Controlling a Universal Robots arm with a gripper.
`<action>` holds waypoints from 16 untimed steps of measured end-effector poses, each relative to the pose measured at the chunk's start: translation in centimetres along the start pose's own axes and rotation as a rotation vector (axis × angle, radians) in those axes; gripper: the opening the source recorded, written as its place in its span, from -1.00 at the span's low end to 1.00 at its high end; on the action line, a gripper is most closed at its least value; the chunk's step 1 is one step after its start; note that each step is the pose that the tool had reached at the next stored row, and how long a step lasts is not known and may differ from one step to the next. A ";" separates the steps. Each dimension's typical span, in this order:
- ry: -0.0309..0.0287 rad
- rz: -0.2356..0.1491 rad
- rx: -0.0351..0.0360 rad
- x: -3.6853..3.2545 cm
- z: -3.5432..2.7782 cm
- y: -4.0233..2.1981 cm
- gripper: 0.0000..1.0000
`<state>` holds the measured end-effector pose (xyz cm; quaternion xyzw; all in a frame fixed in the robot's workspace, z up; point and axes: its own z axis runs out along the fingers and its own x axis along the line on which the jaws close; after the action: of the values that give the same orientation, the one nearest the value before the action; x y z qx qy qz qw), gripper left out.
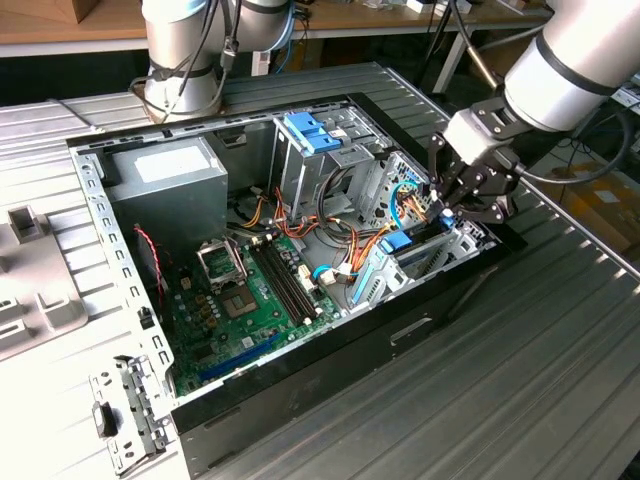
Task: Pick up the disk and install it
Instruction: 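Insert the first disk wire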
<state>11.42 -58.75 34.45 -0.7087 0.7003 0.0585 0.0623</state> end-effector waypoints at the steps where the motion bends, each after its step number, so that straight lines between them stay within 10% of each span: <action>1: -0.0002 0.000 0.0000 -0.03 -0.14 -0.02 -0.79; 16: -0.0045 0.001 -0.0030 -0.26 -1.62 -1.80 -0.79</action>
<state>13.21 -58.75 36.10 -0.7085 0.7003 0.0611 0.0628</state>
